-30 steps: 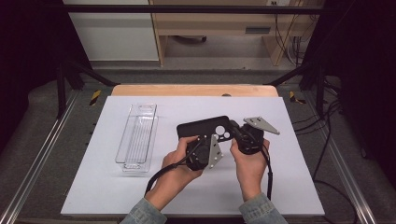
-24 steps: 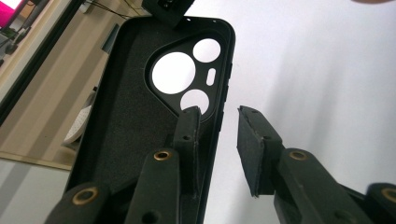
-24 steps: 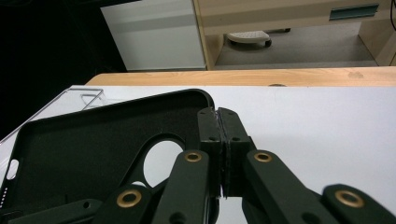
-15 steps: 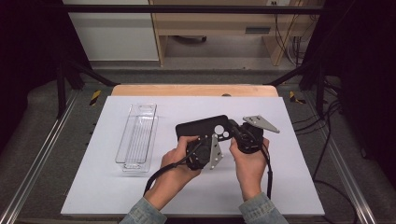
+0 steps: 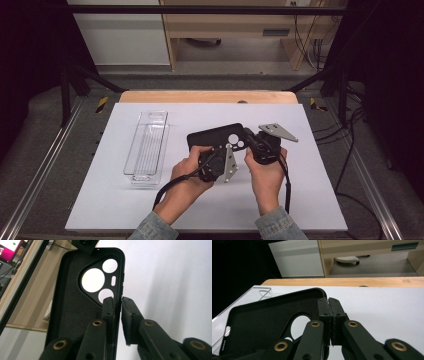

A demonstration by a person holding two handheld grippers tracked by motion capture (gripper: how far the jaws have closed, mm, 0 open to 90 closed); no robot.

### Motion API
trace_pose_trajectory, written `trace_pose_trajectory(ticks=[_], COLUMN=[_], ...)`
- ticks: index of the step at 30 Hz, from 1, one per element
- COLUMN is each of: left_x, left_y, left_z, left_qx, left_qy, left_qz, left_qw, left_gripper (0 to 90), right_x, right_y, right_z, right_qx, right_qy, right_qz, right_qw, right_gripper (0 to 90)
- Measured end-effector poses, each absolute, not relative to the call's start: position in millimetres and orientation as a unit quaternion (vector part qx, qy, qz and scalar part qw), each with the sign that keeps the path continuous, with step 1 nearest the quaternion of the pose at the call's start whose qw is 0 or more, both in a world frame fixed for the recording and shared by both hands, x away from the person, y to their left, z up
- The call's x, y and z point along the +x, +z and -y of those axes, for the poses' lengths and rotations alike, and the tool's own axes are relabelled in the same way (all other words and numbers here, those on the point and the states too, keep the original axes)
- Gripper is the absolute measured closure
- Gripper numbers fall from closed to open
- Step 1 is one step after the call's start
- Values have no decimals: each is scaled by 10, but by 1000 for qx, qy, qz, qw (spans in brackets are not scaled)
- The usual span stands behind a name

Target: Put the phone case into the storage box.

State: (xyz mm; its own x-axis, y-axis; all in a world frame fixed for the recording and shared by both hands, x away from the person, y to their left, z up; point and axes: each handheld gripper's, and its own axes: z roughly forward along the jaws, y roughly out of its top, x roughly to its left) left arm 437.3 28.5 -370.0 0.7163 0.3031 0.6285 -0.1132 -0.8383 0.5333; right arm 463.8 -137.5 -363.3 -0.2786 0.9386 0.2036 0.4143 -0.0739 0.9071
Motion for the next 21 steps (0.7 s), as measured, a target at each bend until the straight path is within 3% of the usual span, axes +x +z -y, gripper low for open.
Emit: trace_pose_trajectory(ticks=[16, 20, 21], left_x=[4368, 4388, 4390], left_y=[-3716, -3731, -3738], left_z=[-326, -351, -351], left_qx=[886, 884, 882], left_qy=[364, 356, 357], left_qz=[-48, -59, -63], left_qw=[282, 297, 302], left_gripper=[871, 876, 877], right_x=[4655, 4678, 4677], right_y=[-3587, -3576, -3566], right_z=[1353, 1357, 1346], right_qx=[527, 519, 508], right_qy=[500, 517, 522], right_qz=[-639, -640, -644], right_qw=[253, 233, 232], right_gripper=[876, 819, 748])
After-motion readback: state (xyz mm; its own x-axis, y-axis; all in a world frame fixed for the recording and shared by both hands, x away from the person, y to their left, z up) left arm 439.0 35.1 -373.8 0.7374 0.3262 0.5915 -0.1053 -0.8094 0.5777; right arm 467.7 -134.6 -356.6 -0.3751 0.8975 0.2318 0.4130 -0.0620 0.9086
